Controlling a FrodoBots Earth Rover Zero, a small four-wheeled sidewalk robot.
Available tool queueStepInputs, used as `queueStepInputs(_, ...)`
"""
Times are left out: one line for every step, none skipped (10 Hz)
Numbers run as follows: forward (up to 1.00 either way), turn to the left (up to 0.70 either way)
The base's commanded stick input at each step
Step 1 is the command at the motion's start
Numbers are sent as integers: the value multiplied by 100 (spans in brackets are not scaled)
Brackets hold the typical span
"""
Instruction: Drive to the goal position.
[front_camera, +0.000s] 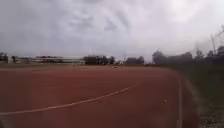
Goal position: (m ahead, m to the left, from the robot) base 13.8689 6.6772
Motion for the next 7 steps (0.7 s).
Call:
queueStepInputs(0,70)
queueStepInputs(0,70)
queueStepInputs(0,70)
queueStepInputs(0,70)
queueStepInputs(0,70)
queueStepInputs(0,70)
queueStepInputs(0,70)
